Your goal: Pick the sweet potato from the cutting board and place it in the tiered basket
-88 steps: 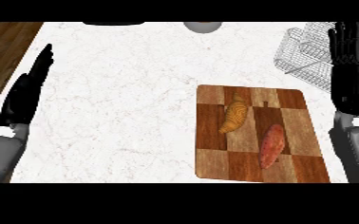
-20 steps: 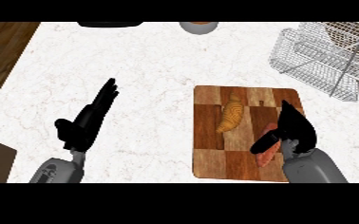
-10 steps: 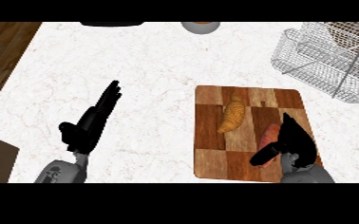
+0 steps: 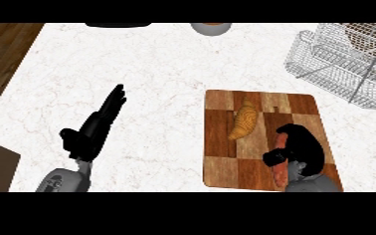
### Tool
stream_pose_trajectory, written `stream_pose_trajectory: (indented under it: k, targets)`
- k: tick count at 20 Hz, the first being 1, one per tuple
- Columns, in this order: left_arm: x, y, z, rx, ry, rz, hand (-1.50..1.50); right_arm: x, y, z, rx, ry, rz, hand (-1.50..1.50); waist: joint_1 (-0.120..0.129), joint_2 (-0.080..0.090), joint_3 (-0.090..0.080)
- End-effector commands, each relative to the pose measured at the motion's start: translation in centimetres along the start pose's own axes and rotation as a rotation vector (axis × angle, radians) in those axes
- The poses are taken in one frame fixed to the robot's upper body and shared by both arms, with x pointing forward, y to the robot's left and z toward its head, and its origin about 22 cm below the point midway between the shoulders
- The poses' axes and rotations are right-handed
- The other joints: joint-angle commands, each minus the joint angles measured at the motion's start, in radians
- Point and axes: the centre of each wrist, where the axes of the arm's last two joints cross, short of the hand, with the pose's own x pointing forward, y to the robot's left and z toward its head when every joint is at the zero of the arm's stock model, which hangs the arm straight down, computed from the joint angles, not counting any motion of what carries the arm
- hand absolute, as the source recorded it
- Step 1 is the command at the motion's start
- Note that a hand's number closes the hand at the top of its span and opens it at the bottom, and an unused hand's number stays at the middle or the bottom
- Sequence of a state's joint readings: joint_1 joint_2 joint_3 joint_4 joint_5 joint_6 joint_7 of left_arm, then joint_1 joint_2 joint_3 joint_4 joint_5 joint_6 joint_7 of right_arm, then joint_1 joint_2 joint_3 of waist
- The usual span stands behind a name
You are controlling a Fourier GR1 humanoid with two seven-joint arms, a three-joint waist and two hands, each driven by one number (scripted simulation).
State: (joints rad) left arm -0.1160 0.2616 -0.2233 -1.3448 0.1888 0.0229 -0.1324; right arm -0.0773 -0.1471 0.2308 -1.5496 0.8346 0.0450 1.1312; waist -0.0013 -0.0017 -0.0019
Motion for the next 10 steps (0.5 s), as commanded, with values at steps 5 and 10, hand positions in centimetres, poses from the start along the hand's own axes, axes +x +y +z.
stream_pose_trajectory:
  k: [5,10]
  targets:
    - [1.1,1.0,0.2,-0.004,0.004,-0.003,0.0,0.4,0.1,0.1,-0.074,0.045,-0.023,1.5,0.002,0.001,0.002]
    - [-0.7,-0.6,0.5,0.039,0.017,0.001,0.0,-10.5,-8.0,-6.7,-0.141,-0.047,0.086,1.5,-0.029,-0.001,0.004]
